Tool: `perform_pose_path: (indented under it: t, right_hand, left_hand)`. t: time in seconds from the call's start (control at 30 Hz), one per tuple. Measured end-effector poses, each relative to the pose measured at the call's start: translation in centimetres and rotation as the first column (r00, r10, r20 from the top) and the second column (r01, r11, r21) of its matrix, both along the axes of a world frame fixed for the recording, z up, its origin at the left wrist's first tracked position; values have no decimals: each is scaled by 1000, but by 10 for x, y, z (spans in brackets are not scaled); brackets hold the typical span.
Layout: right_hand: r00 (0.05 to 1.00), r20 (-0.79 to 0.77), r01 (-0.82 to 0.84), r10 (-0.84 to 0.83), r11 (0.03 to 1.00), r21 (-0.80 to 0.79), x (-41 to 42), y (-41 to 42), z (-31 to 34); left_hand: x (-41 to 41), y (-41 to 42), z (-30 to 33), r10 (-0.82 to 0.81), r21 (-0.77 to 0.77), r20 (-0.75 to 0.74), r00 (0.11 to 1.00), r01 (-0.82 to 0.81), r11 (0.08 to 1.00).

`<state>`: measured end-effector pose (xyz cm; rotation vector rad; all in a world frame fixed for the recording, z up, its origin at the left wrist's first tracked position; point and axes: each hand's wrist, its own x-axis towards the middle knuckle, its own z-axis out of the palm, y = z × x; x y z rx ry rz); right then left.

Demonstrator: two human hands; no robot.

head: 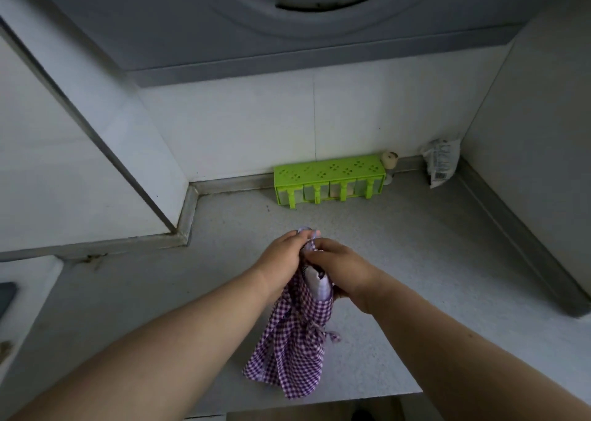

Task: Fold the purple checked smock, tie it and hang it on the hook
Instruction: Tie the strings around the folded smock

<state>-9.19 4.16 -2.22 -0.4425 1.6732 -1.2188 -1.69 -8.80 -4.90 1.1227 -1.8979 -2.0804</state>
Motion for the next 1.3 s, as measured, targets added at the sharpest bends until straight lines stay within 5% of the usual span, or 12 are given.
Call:
perform_pose_path:
  t: [0.2,0.43,0.77,1.0,1.3]
  right_hand:
    - [978,-196,55,-71,995,-82,23,-7,23]
    - [952,-199,208,-232,969,-133,46,-11,41]
    - [912,-321,188,-255,956,-225,61,-11,61]
    - [963,-149,171,-223,938,-302,77,-20,70]
    - [941,-111,283,-321,921,-268,81,-23,79]
  left_hand:
    - [20,-9,36,-34,-27,-20,999,33,999]
    - [49,-18,66,-79,-75,22,997,80,994]
    - [84,-38,110,-114,-12,10,993,114,993]
    - [95,-38,129,-160,-35,34,987,161,986]
    - [112,-40,140,-234,-164,49,971,239,957]
